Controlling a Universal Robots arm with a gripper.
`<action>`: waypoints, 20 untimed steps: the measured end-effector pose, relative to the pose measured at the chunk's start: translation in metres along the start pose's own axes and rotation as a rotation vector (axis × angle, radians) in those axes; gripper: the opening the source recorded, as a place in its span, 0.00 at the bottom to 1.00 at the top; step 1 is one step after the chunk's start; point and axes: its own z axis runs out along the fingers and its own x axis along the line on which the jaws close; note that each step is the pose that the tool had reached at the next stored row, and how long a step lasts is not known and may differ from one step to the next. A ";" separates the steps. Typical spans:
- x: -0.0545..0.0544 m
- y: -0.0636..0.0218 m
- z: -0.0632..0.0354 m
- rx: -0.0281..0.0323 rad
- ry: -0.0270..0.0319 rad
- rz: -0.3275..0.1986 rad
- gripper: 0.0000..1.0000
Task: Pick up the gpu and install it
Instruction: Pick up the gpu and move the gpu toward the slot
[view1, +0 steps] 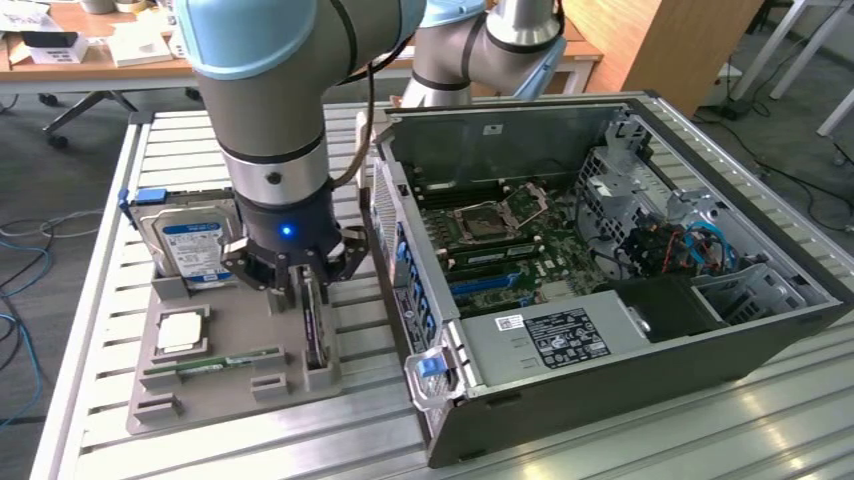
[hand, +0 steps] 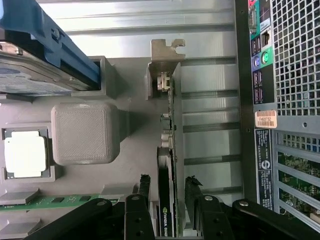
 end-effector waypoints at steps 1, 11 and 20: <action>0.000 -0.0001 0.0016 0.0000 0.0003 0.000 0.42; 0.000 -0.0004 0.0096 0.0000 0.0010 0.000 0.42; 0.000 -0.0006 0.0146 -0.0001 0.0010 0.000 0.42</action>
